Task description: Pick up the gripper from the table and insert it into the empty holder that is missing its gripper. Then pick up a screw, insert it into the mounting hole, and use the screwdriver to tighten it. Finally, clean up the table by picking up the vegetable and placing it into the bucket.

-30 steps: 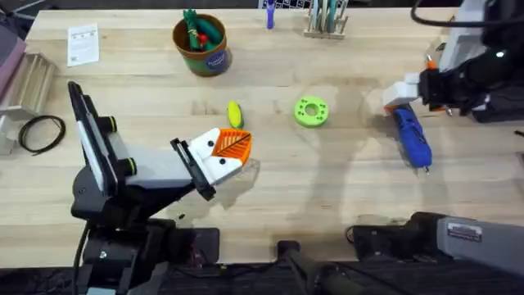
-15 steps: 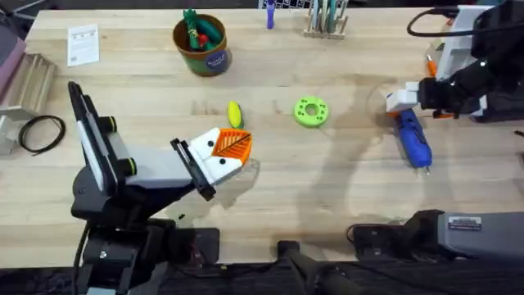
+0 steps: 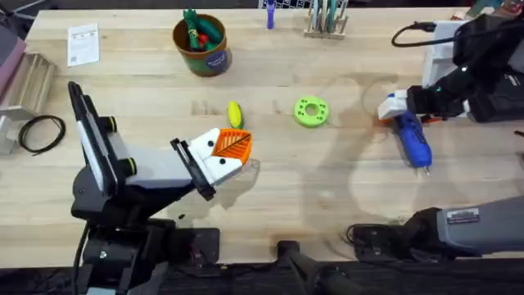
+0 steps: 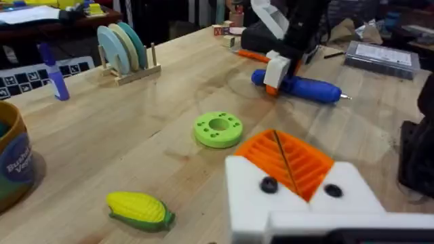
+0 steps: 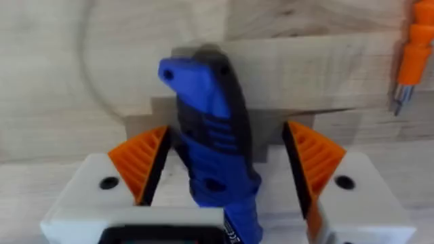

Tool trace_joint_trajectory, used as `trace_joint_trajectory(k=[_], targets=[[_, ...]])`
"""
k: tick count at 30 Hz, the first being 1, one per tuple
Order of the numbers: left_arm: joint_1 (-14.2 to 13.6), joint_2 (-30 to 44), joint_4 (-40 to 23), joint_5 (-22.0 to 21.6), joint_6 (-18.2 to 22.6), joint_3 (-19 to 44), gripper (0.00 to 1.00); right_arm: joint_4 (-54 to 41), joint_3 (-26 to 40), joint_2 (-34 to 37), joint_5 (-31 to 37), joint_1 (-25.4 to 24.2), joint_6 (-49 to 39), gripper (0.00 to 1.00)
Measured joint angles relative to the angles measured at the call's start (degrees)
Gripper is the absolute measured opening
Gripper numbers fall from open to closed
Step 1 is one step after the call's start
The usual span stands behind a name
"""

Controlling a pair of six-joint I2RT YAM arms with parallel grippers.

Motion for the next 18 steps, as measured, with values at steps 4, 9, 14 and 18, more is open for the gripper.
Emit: trace_joint_trajectory(k=[4, 9, 14, 18], targets=[[0.0, 0.0, 0.0, 0.0, 0.0, 0.0, 0.006, 0.7, 0.1, 0.5, -0.4, 0.0, 0.0, 0.973], [0.0, 0.0, 0.0, 0.0, 0.0, 0.0, 0.006, 0.9, 0.1, 0.5, -0.3, 0.1, -0.4, 0.562], [0.0, 0.0, 0.0, 0.0, 0.0, 0.0, 0.006, 2.0, 0.2, 1.0, 0.6, 0.2, -0.6, 0.022], [0.0, 0.0, 0.0, 0.0, 0.0, 0.0, 0.006, 1.8, 0.2, 1.0, 1.0, 0.9, -0.8, 0.023]])
